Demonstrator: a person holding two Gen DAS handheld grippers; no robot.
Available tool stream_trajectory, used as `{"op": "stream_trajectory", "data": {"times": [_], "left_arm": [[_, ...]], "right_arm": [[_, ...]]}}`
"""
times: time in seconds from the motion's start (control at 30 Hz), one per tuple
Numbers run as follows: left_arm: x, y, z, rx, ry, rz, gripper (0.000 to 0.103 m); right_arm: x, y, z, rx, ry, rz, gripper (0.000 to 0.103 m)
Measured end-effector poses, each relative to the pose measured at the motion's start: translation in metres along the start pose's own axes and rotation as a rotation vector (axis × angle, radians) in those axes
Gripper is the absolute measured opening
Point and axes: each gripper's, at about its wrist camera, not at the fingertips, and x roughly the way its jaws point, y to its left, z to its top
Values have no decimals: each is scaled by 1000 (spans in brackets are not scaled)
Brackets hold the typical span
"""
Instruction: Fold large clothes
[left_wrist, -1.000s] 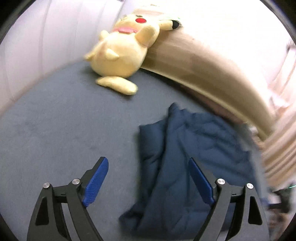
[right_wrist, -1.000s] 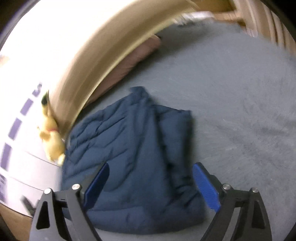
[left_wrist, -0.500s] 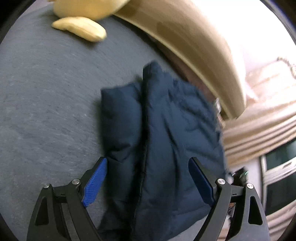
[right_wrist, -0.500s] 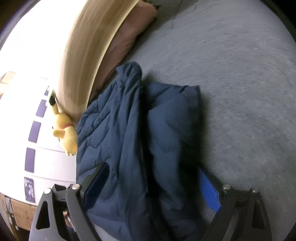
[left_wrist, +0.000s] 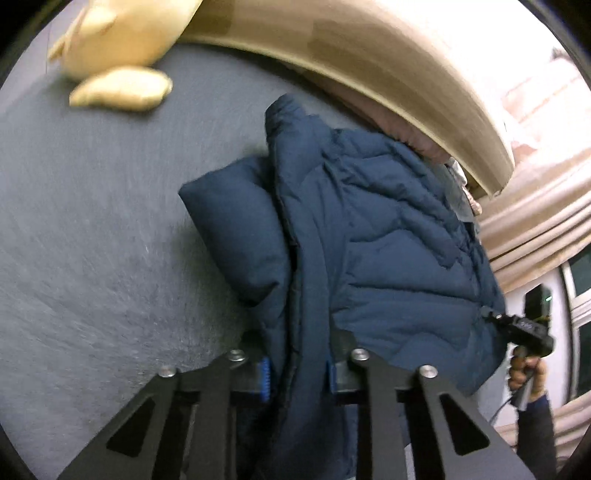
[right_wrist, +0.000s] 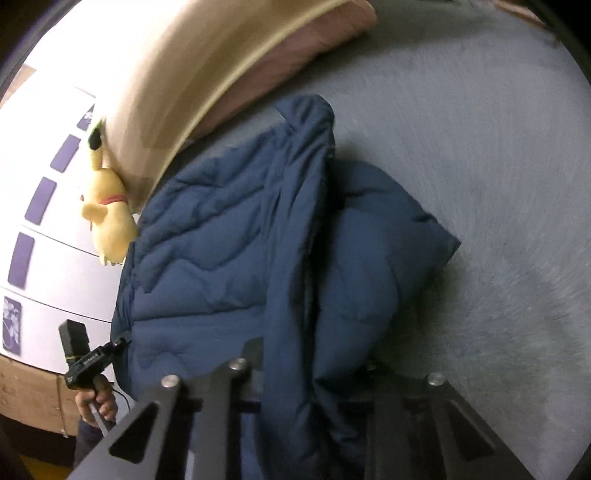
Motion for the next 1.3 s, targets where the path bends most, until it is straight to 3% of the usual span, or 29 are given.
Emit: {"op": "stream_trajectory", "data": {"times": [0.27, 0.6, 0.73, 0.87, 0.97, 1.03, 1.07, 1.13, 1.17, 1.3], "left_arm": [[-87, -48, 1, 85, -133, -12, 15], [-194, -91, -79, 177, -276, -79, 15], [-204, -90, -131, 181, -301, -96, 15], [-180, -71, -169, 150, -300, -85, 16], [-127, -36, -198, 74, -204, -9, 25], [-101, -9, -217, 8, -123, 67, 46], [-102, 3, -223, -22, -130, 50, 51], [-125, 22, -231, -90, -189, 45, 59], [-143, 28, -230, -113, -235, 68, 60], [-192, 29, -216, -138, -388, 221, 61]], "right_arm": [[-77, 69, -6, -152, -88, 3, 18], [-193, 95, -82, -245, -202, 29, 17], [-208, 84, -129, -261, -237, 36, 17], [-186, 53, -169, -252, -238, 33, 19], [-134, 11, -200, -147, -161, -34, 33], [-100, -18, -224, -73, -72, -156, 70], [-94, -32, -235, -26, -72, -182, 83], [-108, -55, -251, 89, -147, -109, 83], [-118, -62, -256, 135, -172, -115, 86], [-153, -39, -253, 76, -281, -268, 87]]}}
